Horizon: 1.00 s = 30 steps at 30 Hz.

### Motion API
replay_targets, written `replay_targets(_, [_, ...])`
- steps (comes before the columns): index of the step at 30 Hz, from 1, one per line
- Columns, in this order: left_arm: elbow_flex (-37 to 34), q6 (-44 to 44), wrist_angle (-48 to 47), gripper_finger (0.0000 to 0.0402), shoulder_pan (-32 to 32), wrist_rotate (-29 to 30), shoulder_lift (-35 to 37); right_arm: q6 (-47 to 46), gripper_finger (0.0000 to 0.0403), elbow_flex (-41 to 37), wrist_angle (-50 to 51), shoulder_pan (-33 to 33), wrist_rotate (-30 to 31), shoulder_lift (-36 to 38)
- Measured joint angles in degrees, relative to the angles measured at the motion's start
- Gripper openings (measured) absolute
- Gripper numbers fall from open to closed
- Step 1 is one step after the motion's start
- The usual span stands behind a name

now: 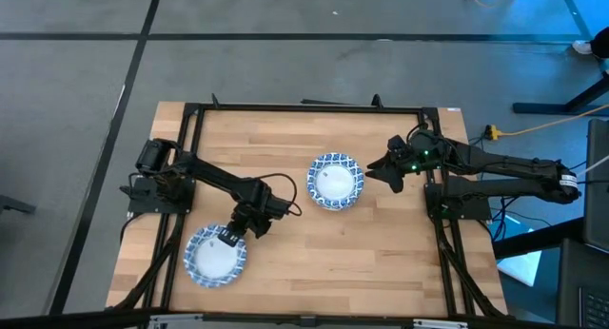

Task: Nest bowls inside each other
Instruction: Stack the blue patterned bowl on top of the other blue patterned bowl

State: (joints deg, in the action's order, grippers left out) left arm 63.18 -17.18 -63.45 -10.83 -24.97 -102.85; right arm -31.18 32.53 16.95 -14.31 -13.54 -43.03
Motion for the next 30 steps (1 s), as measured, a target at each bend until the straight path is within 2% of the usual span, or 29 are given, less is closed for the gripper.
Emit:
replay_targets(2, [0.0, 0.1, 0.1, 0.001, 0.0, -0.1, 0.0, 0.0, 0.0198, 0.0, 0.0, 0.0, 0.0, 0.0])
replay_targets(6, [0.0, 0.4, 0.0, 0.0006, 0.2, -2.1, 0.0, 0.0, 0.0198, 0.0, 0.0, 0.0, 0.0, 0.0])
replay_targets(9, [0.0, 1.0, 0.1, 0.0003, 1.6, -8.2, 0.0, 0.0, 0.0198, 0.0, 0.0, 0.0, 0.0, 0.0])
replay_targets(13, [0.0, 5.9, 2.9, 0.0002, 5.0, -13.4, 0.0, 0.0, 0.0198, 0.0, 0.0, 0.0, 0.0, 0.0])
replay_targets(17, [0.0, 12.6, 8.8, 0.0001, 9.0, -25.2, 0.0, 0.0, 0.0198, 0.0, 0.0, 0.0, 0.0, 0.0])
replay_targets(20, [0.0, 19.2, 17.5, 0.0001, 11.8, -34.6, 0.0, 0.2, 0.0198, 0.0, 0.0, 0.0, 0.0, 0.0])
replay_targets(22, [0.0, 25.0, 25.5, 0.0001, 13.5, -38.0, 0.0, 0.4, 0.0198, 0.0, 0.0, 0.0, 0.0, 0.0])
replay_targets(27, [0.0, 43.8, 49.3, 0.0, 17.6, -40.0, 0.2, 1.7, 0.0198, 0.0, 0.1, 0.0, 0.0, 0.0])
replay_targets(30, [0.0, 55.6, 67.2, 0.0, 20.5, -40.4, 0.2, 2.2, 0.0198, 0.0, 0.3, 0.0, 0.0, 0.0])
